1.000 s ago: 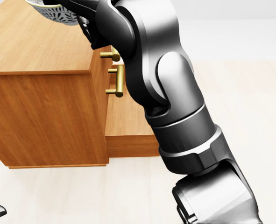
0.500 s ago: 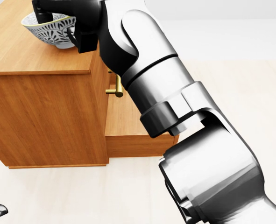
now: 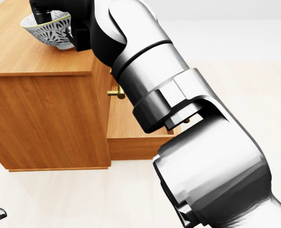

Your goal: Put the bowl on top of the cabinet.

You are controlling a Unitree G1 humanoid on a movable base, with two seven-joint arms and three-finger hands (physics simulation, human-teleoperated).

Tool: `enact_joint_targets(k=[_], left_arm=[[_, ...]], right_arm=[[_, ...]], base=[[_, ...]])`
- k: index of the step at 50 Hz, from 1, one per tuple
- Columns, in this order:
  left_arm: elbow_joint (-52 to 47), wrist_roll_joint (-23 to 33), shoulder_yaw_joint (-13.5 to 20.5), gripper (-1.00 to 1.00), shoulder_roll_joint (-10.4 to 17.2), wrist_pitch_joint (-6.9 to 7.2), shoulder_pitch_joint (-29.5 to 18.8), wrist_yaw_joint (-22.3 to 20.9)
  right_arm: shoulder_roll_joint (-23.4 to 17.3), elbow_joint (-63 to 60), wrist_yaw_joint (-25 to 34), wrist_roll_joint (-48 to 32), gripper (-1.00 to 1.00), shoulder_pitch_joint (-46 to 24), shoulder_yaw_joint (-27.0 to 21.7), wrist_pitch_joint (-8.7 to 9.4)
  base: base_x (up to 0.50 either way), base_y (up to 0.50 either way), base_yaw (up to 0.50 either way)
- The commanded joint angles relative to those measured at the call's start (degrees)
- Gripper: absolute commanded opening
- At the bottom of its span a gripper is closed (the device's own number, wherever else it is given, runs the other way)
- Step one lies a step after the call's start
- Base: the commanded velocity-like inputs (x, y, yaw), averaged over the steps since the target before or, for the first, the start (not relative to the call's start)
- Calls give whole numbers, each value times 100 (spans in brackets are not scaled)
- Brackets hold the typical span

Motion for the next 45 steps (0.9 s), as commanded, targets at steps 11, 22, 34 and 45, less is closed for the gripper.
enact_joint_targets(k=[11,22,34,45], left_arm=[[495,182,-118,100,-32,0,-122,121],[522,200,-135,100,-30,0,-133,121],[555,246,-164,100,-25,0,-133,111],[516,217,-145,100,-28,0,-116,93]], right_arm=[[5,931,3,-67,100,-153,-13,0],[-59,949,3,-74,100,-192,-25,0],[-90,932,3,-178,100,-118,-25,0],[-449,444,3,-173,100,-584,-107,0]], base=[[0,0,0],[0,0,0],[0,0,0],[0,0,0]])
